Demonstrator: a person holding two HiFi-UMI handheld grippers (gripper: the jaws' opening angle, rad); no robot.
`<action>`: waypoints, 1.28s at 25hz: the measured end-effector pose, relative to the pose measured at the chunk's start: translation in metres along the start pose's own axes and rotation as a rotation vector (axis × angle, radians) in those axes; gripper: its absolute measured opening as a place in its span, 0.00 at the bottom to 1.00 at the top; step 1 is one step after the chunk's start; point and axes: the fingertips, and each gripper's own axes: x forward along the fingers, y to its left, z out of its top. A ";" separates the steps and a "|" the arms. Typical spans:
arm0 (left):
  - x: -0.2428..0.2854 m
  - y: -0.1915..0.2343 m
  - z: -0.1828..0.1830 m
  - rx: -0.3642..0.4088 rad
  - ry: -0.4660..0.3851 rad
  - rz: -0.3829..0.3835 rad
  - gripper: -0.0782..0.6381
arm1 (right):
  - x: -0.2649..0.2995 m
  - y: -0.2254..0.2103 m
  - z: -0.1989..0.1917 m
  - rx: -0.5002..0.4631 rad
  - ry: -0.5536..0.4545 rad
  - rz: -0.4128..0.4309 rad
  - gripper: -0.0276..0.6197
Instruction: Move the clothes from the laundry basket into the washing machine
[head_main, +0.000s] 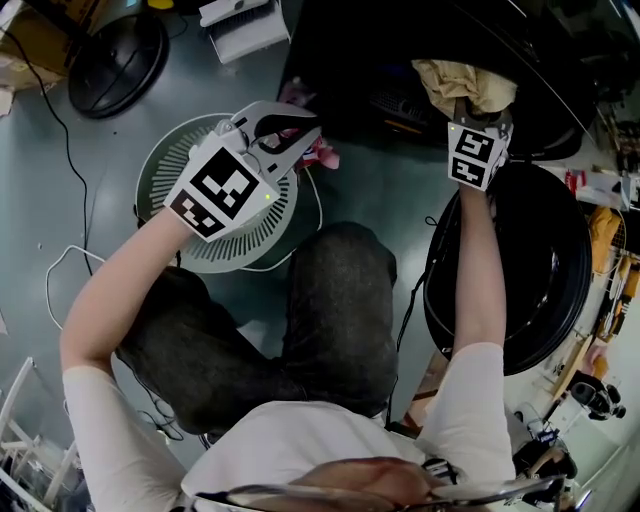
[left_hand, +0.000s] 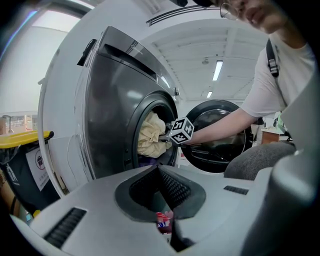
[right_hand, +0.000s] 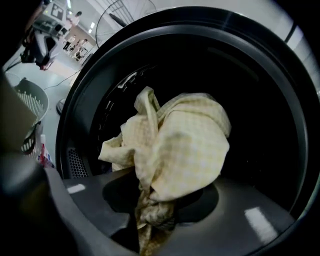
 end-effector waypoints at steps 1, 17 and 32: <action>-0.002 0.000 -0.001 -0.001 0.001 0.002 0.12 | 0.003 0.002 -0.001 -0.035 -0.005 -0.013 0.31; -0.043 0.010 -0.020 -0.063 0.016 0.050 0.12 | 0.053 0.062 -0.012 -0.577 -0.017 -0.003 0.34; -0.058 0.009 -0.031 -0.091 0.015 0.074 0.12 | 0.059 0.052 -0.024 -0.531 0.132 0.026 0.80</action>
